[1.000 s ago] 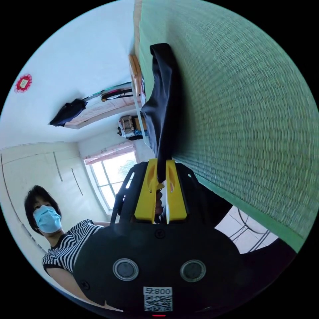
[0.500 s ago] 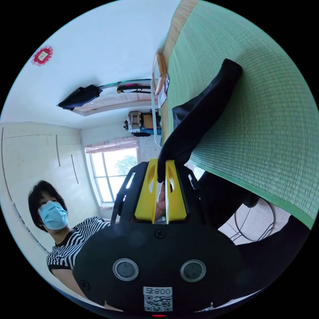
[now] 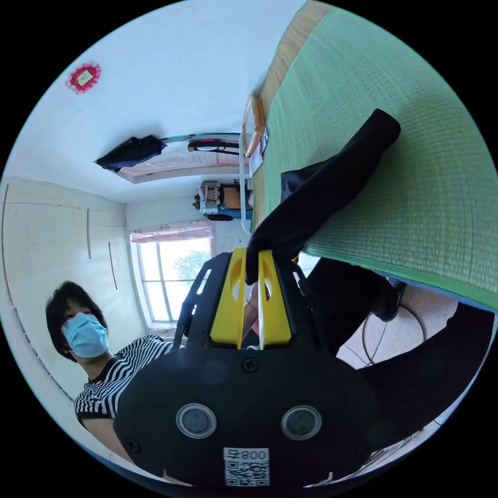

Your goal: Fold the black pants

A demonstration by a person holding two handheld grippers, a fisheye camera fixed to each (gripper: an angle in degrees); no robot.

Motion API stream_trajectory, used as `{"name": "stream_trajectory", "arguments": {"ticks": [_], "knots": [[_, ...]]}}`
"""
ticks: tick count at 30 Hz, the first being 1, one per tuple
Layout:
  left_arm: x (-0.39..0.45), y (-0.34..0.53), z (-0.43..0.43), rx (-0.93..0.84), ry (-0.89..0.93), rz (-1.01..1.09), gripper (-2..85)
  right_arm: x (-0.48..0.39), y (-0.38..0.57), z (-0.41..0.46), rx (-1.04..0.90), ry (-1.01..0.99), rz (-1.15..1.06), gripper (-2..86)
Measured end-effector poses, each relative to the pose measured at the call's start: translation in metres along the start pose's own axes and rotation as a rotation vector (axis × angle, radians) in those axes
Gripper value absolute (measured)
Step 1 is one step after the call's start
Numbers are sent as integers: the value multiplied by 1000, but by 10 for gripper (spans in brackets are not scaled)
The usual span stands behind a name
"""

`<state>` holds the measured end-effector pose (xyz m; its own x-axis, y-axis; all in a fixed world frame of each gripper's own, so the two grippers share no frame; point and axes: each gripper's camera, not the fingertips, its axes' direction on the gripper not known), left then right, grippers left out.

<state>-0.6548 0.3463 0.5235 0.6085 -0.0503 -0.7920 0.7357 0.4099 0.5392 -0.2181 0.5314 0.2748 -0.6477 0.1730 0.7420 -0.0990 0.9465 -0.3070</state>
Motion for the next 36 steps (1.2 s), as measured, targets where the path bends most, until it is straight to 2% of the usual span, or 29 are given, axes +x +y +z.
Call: {"name": "stream_trajectory", "arguments": {"ticks": [8, 24, 31, 36], "knots": [[45, 32, 55, -38, -51, 20, 71, 28, 32, -58, 50, -10, 32, 17], [203, 137, 201, -152, -104, 193, 50, 55, 90, -213, 203, -135, -41, 18], [281, 179, 312, -203, -129, 231, 47, 60, 87, -289, 249, -156, -71, 19], [356, 203, 424, -278, -145, 323, 46, 23, 58, -387, 317, -110, -179, 19]]}}
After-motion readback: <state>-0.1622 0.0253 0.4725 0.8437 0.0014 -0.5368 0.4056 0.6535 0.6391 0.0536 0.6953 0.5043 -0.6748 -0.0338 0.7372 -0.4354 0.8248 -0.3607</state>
